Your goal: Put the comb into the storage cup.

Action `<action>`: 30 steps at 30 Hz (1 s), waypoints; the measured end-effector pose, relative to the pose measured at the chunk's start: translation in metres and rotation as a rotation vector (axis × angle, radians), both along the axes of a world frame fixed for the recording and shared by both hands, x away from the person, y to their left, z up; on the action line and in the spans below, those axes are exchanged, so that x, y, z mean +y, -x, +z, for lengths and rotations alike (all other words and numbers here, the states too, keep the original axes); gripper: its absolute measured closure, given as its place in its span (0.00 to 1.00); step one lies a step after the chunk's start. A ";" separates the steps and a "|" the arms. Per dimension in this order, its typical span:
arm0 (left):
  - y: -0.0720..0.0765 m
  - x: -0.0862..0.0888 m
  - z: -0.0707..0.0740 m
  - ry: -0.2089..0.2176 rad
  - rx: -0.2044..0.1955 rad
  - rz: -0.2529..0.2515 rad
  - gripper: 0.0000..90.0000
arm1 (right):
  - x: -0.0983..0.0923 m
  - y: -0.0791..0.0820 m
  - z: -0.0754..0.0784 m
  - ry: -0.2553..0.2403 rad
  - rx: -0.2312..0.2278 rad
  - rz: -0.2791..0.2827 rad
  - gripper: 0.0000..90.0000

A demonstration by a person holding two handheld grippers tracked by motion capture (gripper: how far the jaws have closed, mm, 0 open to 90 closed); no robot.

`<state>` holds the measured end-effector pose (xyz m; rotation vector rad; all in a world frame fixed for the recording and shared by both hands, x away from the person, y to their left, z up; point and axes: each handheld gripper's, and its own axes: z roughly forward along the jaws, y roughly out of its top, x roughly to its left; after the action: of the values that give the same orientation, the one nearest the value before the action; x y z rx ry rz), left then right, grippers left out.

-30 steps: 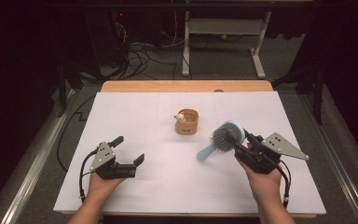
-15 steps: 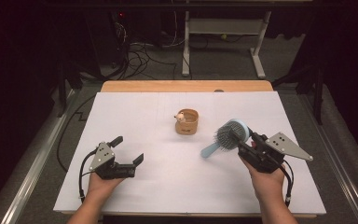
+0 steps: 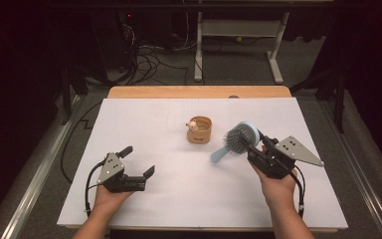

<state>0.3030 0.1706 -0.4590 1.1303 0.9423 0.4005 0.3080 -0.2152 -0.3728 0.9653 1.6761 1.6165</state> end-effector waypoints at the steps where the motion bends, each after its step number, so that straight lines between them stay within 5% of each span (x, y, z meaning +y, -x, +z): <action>1: 0.000 0.000 0.000 -0.003 0.001 -0.002 0.01 | 0.001 -0.001 0.001 -0.005 -0.002 0.003 0.66; 30: 0.004 -0.002 0.000 0.010 -0.033 -0.033 0.00 | 0.020 -0.018 0.033 0.001 -0.062 -0.008 0.66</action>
<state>0.2986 0.1689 -0.4587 1.1261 0.8949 0.3861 0.3263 -0.1956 -0.3397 0.9112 1.6293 1.6240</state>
